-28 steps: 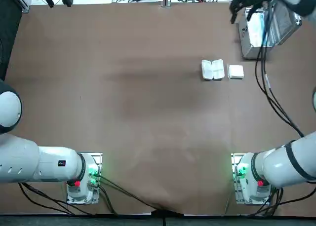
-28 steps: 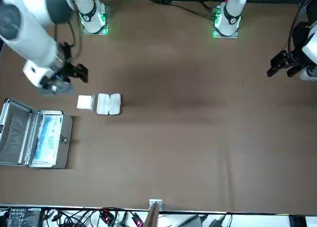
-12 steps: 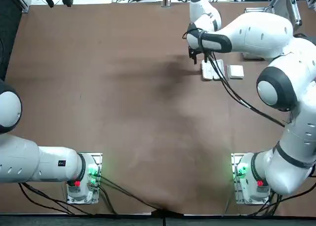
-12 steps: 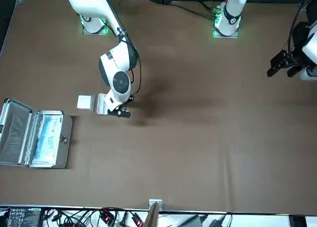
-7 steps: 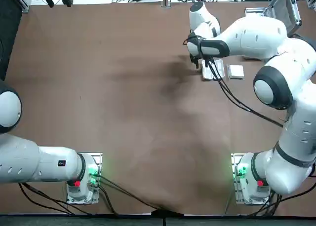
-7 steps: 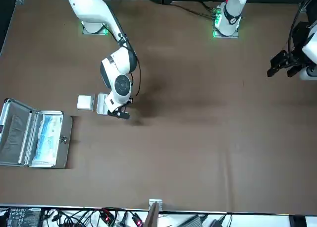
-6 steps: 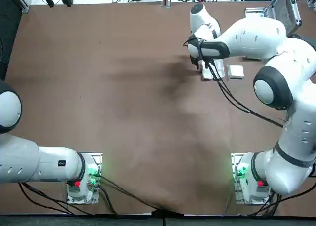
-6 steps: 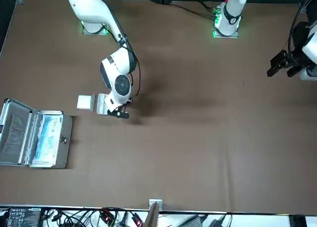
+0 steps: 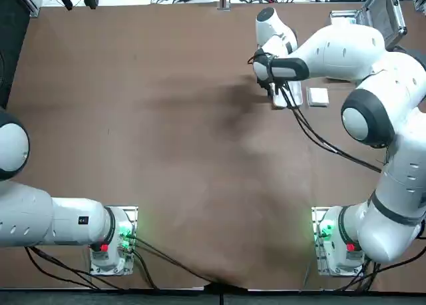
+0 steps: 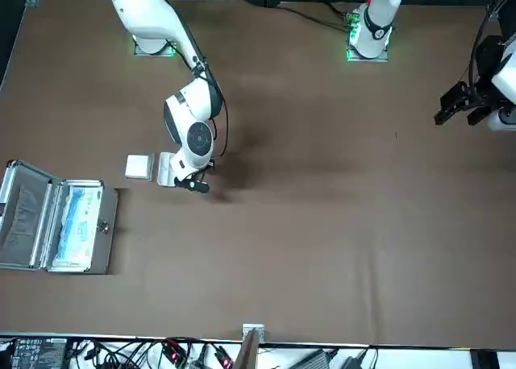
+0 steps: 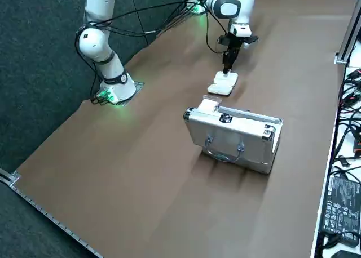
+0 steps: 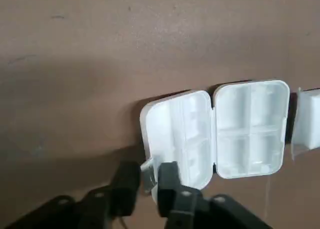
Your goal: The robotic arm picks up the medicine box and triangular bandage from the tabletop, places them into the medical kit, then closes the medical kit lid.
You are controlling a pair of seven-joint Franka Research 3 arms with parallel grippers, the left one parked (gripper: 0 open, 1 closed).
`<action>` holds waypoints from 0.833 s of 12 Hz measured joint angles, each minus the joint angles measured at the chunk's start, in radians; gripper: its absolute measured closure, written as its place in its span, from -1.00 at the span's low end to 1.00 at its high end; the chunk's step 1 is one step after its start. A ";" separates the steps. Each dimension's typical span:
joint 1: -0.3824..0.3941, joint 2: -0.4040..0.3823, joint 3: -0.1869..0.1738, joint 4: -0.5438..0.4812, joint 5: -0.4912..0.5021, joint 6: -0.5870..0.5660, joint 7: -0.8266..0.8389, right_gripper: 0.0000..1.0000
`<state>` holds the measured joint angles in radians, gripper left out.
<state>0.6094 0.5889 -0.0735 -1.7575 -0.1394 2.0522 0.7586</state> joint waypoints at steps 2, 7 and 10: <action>0.000 0.000 0.000 0.002 -0.001 0.000 0.024 0.93; -0.001 -0.017 -0.007 0.072 -0.001 -0.091 0.050 0.95; -0.006 -0.052 -0.026 0.171 -0.002 -0.229 0.053 0.95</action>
<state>0.6035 0.5364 -0.0994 -1.5867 -0.1418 1.8237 0.8119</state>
